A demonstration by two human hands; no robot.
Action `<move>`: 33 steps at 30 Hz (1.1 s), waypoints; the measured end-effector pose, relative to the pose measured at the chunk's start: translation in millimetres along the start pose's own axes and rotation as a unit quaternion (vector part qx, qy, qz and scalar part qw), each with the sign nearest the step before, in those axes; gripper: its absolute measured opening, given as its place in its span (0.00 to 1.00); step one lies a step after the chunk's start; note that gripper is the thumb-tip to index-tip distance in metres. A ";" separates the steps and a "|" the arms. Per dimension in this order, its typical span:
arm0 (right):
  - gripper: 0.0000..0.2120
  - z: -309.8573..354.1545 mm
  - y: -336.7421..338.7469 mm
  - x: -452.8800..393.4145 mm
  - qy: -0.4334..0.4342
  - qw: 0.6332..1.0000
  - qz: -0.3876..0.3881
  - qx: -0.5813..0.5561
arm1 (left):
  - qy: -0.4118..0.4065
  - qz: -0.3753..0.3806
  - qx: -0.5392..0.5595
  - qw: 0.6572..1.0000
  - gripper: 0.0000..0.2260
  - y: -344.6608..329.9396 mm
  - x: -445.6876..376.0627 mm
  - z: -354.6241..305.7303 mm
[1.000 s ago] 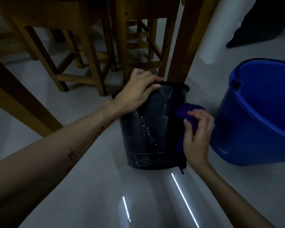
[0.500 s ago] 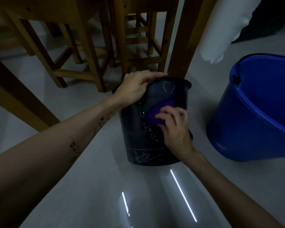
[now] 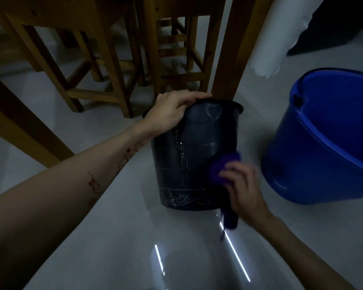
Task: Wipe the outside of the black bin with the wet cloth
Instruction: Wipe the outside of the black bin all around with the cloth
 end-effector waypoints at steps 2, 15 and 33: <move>0.10 -31.6 11.1 -30.5 -0.139 0.988 -0.069 -0.018 | -0.004 0.006 -0.003 1.000 0.21 -1.5 -0.1 -1.2; 0.07 37.5 -34.0 -58.0 0.061 0.998 0.008 0.001 | -0.003 0.018 0.027 0.999 0.20 -3.9 -0.5 -2.6; 0.08 -31.9 21.2 -29.7 -0.243 0.951 -0.166 -0.093 | -0.095 -0.042 -0.112 0.988 0.15 8.9 -0.9 -42.3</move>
Point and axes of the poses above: each hand's wrist, its own x-axis away from the middle knuckle, its own y-axis out of the back of the hand, z = x × y, the point moved 8 cm from there along -x, towards the middle knuckle, and after that the axes turned 4 degrees about y, right-handed, at the moved point
